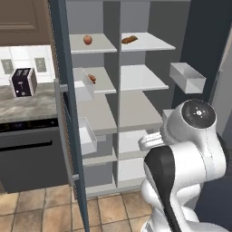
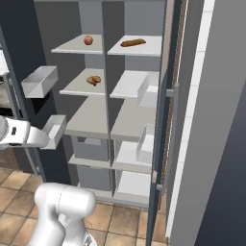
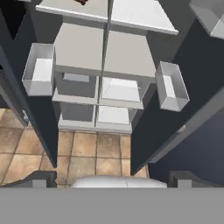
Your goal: There's a chicken drumstick in the fridge that needs to be moved to the freezer for freezing. Pick up the chicken drumstick from the fridge, place it on any shelf in the freezer, and close the fridge and freezer doors when done.
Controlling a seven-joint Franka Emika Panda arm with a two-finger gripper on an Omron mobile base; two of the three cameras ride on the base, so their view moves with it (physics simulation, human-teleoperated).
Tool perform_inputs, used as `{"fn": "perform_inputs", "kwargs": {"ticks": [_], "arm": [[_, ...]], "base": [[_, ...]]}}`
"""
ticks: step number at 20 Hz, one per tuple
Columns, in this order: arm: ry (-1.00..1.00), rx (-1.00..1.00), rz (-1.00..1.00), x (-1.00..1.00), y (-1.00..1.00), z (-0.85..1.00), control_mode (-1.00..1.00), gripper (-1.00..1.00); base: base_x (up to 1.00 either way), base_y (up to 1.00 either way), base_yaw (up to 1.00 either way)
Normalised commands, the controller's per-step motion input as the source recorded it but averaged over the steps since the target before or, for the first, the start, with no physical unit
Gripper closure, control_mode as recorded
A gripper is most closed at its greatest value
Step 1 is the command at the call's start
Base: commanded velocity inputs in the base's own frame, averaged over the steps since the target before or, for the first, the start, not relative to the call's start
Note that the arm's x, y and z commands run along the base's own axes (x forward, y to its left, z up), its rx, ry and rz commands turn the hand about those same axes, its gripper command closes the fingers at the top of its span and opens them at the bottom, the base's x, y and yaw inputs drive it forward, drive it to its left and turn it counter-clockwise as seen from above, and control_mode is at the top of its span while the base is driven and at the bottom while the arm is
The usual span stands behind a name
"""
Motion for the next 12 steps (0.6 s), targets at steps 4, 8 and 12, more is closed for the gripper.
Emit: {"fn": "perform_inputs", "kwargs": {"ticks": [4, 8, 12], "arm": [[-0.41, -0.16, 0.0, -0.52, 0.41, 0.19, -1.0, -1.0], [-0.38, -0.12, 0.0, -0.42, 0.29, 0.12, -1.0, -1.0], [-0.32, -0.12, 0.0, -0.31, 0.33, 0.03, -1.0, -1.0]], "base": [[0.0, 0.0, 0.0], [0.0, 0.0, 0.0], [0.0, 0.0, 0.0]]}}
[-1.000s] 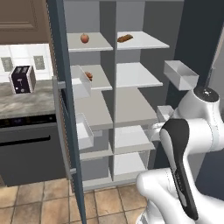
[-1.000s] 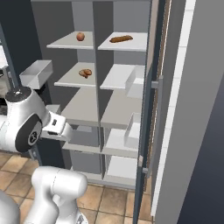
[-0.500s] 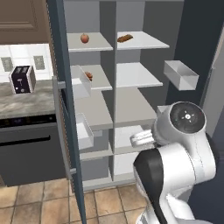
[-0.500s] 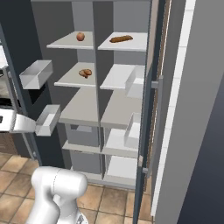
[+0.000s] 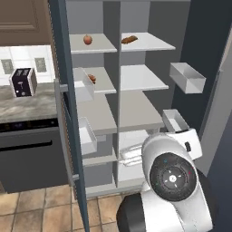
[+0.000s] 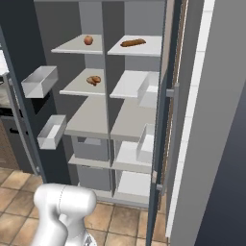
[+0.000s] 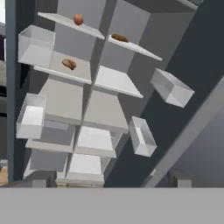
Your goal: There's a chicken drumstick in the fridge that needs to be moved to the freezer for freezing. Pick up the chicken drumstick from the fridge, place it on any shelf in the freezer, and close the fridge and freezer doors when done.
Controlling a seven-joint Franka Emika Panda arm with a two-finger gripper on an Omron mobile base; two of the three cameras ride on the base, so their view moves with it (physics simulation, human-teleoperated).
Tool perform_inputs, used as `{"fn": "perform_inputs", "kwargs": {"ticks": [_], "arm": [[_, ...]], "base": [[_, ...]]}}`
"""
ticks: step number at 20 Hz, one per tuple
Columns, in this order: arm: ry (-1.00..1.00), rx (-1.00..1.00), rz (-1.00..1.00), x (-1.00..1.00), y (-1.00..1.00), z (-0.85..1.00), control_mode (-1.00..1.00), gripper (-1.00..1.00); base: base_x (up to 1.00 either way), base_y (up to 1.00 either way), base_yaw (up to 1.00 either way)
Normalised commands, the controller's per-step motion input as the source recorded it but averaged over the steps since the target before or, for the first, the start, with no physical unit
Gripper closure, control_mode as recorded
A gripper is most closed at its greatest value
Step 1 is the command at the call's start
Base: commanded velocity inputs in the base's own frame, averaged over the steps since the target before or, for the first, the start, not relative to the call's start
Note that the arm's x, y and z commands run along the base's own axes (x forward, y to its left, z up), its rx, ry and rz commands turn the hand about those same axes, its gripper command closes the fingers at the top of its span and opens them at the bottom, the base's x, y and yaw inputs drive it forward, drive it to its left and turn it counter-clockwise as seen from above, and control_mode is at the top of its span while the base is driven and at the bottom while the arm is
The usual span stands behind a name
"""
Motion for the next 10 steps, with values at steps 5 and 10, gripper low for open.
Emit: {"fn": "perform_inputs", "kwargs": {"ticks": [5, 10], "arm": [[-0.18, -0.05, 0.0, -0.02, 0.28, 0.0, -1.0, -1.0], [-0.13, 0.0, -0.15, 0.1, 0.79, -0.11, -1.0, -1.0]], "base": [[0.0, 0.0, 0.0], [0.0, 0.0, 0.0]]}}
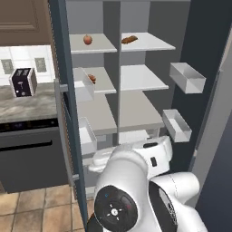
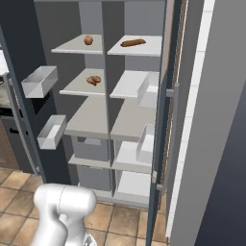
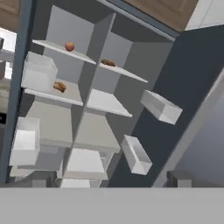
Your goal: There's a chicken drumstick in the fridge that needs to be moved to the freezer for freezing. Pick up the chicken drumstick from the fridge, place it on any shelf in the freezer, and close the fridge and freezer doors when done.
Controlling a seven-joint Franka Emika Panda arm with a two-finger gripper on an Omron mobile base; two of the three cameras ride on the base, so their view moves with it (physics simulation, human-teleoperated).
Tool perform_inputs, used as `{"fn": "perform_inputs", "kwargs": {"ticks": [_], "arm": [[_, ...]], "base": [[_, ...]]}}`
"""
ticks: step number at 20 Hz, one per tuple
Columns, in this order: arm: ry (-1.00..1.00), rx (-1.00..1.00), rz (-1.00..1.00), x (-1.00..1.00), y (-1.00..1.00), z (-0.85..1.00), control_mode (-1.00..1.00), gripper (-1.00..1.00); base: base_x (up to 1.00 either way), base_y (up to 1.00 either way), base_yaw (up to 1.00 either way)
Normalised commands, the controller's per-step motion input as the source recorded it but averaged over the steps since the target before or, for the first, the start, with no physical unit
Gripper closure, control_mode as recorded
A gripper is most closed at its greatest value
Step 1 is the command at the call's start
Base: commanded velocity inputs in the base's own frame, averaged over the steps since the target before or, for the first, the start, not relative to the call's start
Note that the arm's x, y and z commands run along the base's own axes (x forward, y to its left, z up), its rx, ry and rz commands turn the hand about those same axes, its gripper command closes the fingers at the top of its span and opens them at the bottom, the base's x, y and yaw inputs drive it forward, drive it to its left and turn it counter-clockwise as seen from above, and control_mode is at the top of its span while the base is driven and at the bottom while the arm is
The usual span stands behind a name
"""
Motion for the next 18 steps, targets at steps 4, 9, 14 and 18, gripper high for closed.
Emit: {"fn": "perform_inputs", "kwargs": {"ticks": [4, 9, 14, 18], "arm": [[-0.27, 0.01, -0.31, 0.0, 0.41, -0.1, -1.0, -1.0], [-0.15, 0.09, -0.4, 0.08, 0.26, -0.29, -1.0, -1.0], [-0.07, 0.05, -0.28, 0.59, 0.41, -0.23, -1.0, -1.0], [-0.09, 0.04, -0.1, 0.54, 0.28, -0.21, -1.0, -1.0]], "base": [[0.0, 0.0, 0.0], [0.0, 0.0, 0.0], [0.0, 0.0, 0.0], [0.0, 0.0, 0.0]]}}
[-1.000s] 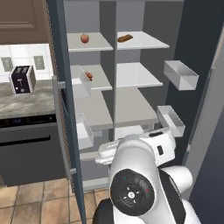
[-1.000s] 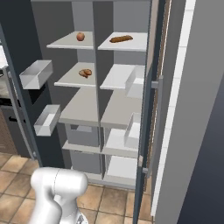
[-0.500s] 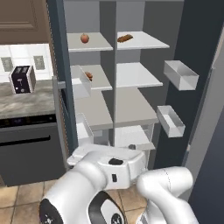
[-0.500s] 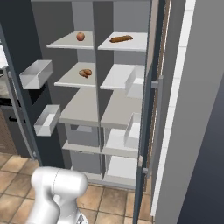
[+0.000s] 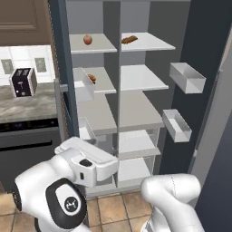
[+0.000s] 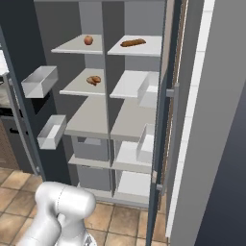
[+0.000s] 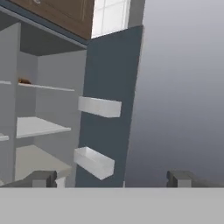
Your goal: There's a chicken drumstick in the fridge that needs to be moved to the freezer for freezing. Pick up the chicken drumstick from the fridge, place it on any shelf in the freezer, and close the fridge and freezer doors when done.
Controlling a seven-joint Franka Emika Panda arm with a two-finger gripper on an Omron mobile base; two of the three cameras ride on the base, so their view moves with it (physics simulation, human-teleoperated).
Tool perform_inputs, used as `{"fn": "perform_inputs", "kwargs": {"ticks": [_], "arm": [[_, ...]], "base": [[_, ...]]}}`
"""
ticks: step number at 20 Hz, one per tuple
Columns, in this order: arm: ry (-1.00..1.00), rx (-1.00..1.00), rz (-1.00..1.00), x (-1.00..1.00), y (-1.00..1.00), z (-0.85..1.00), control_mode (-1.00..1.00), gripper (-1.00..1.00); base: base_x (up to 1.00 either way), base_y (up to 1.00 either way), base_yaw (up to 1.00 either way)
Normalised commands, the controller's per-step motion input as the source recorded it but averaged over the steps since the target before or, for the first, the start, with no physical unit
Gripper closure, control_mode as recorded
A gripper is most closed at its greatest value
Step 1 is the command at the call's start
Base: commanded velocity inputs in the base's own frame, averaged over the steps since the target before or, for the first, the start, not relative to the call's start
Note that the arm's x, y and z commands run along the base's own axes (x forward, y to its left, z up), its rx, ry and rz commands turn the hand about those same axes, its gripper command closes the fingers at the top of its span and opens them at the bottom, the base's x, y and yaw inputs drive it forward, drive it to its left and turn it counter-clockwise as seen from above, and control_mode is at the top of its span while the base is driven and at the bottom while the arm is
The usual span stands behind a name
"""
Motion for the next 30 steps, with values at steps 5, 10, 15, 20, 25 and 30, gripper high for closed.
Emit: {"fn": "perform_inputs", "kwargs": {"ticks": [5, 10, 15, 20, 25, 30], "arm": [[-0.12, 0.16, 0.0, 0.32, 0.34, -0.15, -1.0, -1.0], [-0.06, 0.2, 0.0, 0.42, 0.29, -0.17, -1.0, -1.0], [0.0, 0.13, 0.03, 0.63, 0.16, -0.11, -1.0, -1.0], [0.0, 0.02, 0.0, 0.48, 0.36, -0.06, -1.0, -1.0], [0.05, 0.0, 0.0, 0.39, 0.37, -0.03, -1.0, -1.0], [0.14, 0.0, 0.0, 0.32, 0.17, -0.01, -1.0, -1.0]], "base": [[0.0, 0.0, 0.0], [0.0, 0.0, 0.0], [0.0, 0.0, 0.0], [0.0, 0.0, 0.0], [0.0, 0.0, 0.0], [0.0, 0.0, 0.0]]}}
